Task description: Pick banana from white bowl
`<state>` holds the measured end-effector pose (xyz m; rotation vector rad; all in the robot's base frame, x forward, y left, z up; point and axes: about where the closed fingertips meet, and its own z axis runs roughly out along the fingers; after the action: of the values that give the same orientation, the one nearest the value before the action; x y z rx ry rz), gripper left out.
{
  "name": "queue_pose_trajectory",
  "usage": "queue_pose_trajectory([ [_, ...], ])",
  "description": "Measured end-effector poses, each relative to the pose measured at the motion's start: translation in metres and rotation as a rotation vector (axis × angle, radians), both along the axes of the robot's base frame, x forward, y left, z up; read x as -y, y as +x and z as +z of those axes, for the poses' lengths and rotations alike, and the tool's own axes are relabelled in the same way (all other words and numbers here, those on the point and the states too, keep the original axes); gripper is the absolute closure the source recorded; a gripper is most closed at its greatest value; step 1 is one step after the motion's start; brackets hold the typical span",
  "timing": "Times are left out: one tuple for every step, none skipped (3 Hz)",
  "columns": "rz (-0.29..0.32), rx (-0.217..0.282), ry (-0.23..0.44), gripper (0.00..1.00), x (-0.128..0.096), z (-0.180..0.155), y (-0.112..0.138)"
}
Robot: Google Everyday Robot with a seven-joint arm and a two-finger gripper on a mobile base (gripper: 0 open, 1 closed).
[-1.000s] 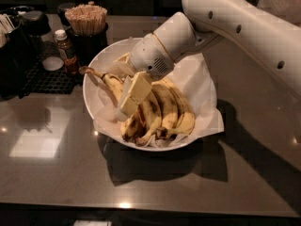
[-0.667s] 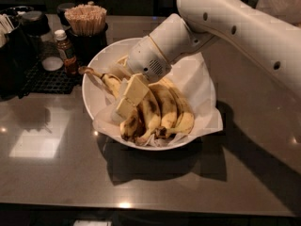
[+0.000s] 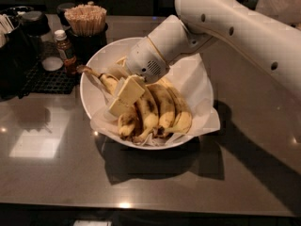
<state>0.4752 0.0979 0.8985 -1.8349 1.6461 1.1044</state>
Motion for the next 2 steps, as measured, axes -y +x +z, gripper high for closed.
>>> queue_pose_trajectory([
  [0.000,0.000,0.000,0.42,0.0000,0.0000,0.0000],
  [0.000,0.000,0.000,0.65,0.0000,0.0000,0.0000],
])
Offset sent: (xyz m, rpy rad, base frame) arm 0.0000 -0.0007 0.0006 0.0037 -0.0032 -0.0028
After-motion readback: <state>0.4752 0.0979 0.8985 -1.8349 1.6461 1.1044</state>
